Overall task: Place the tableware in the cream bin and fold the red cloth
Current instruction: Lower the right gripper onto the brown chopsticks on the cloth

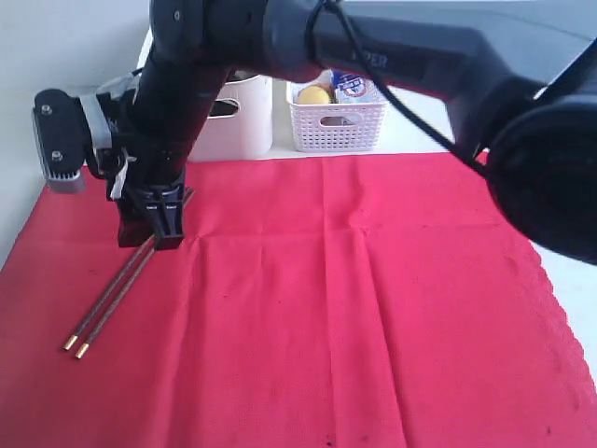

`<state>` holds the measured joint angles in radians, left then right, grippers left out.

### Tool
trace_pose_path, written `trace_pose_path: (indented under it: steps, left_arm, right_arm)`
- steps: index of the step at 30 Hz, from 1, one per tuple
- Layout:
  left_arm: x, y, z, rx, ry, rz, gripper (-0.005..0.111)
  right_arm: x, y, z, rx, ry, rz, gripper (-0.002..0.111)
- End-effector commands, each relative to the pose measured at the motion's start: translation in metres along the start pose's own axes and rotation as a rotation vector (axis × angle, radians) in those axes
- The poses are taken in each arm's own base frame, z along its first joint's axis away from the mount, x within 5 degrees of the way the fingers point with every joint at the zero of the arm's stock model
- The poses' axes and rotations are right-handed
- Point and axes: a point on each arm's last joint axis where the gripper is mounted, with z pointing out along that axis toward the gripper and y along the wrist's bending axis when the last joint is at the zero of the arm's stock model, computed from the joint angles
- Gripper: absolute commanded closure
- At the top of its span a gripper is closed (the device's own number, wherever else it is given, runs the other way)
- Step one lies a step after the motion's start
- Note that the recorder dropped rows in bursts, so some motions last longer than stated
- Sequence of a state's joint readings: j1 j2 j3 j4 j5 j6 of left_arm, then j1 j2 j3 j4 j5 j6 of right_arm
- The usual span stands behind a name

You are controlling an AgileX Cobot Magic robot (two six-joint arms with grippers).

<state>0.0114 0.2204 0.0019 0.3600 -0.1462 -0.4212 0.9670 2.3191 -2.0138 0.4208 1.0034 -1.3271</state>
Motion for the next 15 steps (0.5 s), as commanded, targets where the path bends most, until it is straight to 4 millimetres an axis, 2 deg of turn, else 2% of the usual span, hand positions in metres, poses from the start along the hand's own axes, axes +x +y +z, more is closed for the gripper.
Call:
trace_pose_path:
  steps: [1,15]
  left_arm:
    - [-0.001,0.000,0.000,-0.003,-0.005,-0.003,0.106]
    - [-0.001,0.000,0.000,-0.003,-0.005,-0.003,0.106]
  right_arm:
    - [0.008,-0.003,0.025,0.032,0.007,-0.003,0.051]
    - [0.027,-0.001,0.069,0.014,0.017,0.044,0.051]
